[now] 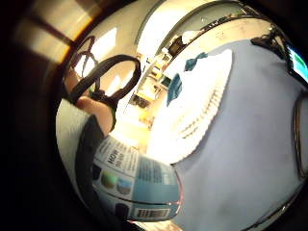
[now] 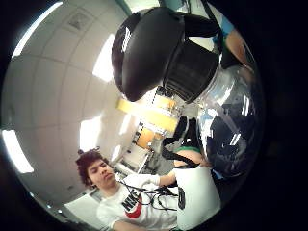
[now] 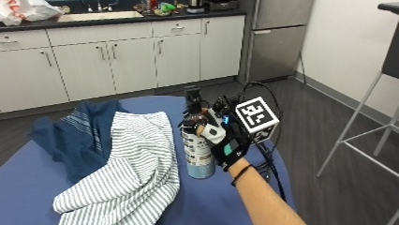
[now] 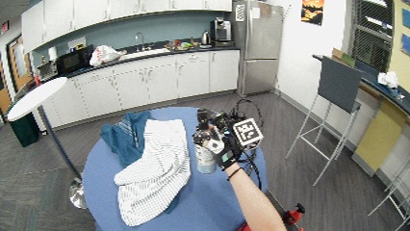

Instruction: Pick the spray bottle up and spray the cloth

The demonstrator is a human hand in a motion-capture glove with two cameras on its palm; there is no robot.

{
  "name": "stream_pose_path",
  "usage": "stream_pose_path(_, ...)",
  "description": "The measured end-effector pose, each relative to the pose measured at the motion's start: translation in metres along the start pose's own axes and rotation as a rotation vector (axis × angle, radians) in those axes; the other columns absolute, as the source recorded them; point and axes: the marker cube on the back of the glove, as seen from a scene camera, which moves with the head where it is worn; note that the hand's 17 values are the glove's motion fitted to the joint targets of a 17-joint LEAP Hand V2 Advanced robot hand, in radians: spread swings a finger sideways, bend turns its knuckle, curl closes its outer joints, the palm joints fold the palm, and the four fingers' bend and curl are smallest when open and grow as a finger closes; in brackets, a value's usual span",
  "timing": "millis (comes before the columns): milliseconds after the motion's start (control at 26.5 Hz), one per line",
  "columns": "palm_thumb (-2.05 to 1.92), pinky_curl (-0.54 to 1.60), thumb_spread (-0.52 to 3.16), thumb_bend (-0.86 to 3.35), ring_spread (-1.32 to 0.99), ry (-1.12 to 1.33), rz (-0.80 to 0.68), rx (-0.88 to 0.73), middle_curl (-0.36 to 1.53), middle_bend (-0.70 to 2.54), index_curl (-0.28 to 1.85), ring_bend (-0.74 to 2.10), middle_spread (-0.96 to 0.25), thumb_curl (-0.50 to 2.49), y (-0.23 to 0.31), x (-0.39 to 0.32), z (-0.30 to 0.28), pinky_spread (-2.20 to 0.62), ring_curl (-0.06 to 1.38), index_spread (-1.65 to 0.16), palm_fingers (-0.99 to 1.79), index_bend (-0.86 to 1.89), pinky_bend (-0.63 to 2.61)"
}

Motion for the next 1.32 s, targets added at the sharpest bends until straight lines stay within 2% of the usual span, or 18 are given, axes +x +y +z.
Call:
stream_pose_path(603, 0.82, 0.37, 0.82, -0.03, -0.09, 0.007, 0.229, -0.333, 0.47, 0.40, 0.22, 0.63, -0.07, 0.54, -0.051, -0.011, 0.031, -0.13, 0.44, -0.20, 1.20, 0.10, 0.62)
stream_pose_path(1055, 0.80, 0.37, 0.85, -0.03, -0.08, 0.061, 0.364, -0.373, 0.47, 0.41, 0.24, 0.64, -0.06, 0.54, -0.051, 0.013, 0.031, -0.11, 0.43, -0.19, 1.20, 0.11, 0.62)
stream_pose_path(1318, 0.80, 0.37, 0.88, -0.03, -0.08, 0.060, 0.376, -0.391, 0.47, 0.43, 0.24, 0.65, -0.05, 0.53, -0.053, 0.015, 0.037, -0.09, 0.44, -0.18, 1.20, 0.10, 0.61)
